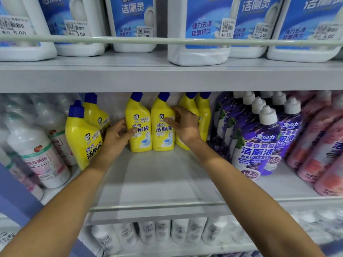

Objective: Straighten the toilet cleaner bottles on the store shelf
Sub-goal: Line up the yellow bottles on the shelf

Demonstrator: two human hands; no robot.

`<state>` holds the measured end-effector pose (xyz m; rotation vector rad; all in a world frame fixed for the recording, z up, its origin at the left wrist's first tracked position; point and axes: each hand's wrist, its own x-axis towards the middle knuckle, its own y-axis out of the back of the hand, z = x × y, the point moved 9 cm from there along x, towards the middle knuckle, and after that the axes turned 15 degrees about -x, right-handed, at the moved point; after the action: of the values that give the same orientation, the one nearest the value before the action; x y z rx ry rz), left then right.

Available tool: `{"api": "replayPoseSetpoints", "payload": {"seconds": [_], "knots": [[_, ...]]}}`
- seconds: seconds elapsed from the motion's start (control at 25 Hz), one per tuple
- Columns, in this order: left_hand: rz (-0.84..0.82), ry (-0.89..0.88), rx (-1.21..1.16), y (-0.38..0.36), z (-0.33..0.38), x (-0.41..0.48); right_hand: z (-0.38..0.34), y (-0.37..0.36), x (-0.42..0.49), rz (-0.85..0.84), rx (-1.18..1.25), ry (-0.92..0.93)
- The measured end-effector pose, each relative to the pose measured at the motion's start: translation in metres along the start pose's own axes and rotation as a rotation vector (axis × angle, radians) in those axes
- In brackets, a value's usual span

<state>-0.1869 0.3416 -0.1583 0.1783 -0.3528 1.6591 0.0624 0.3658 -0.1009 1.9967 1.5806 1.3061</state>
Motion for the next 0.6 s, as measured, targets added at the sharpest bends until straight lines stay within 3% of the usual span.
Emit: {"api": "replayPoseSetpoints", "payload": {"seconds": [0.2,0.32,0.48,0.6], "knots": [[-0.005,-0.008,-0.038,-0.008,0.014,-0.011,0.014,0.01,-0.017,-0.108,0.268,-0.072],[0.069,-0.13,0.033,-0.015,0.044,-0.031,0.028,0.04,-0.027,-0.032,0.345,-0.105],[0.111,-0.248,0.065,-0.056,0.093,-0.049,0.043,0.091,-0.038,0.205,0.246,-0.158],[-0.085,-0.252,0.123,-0.127,0.118,-0.032,0.042,0.103,-0.035,0.251,0.113,-0.17]]}}
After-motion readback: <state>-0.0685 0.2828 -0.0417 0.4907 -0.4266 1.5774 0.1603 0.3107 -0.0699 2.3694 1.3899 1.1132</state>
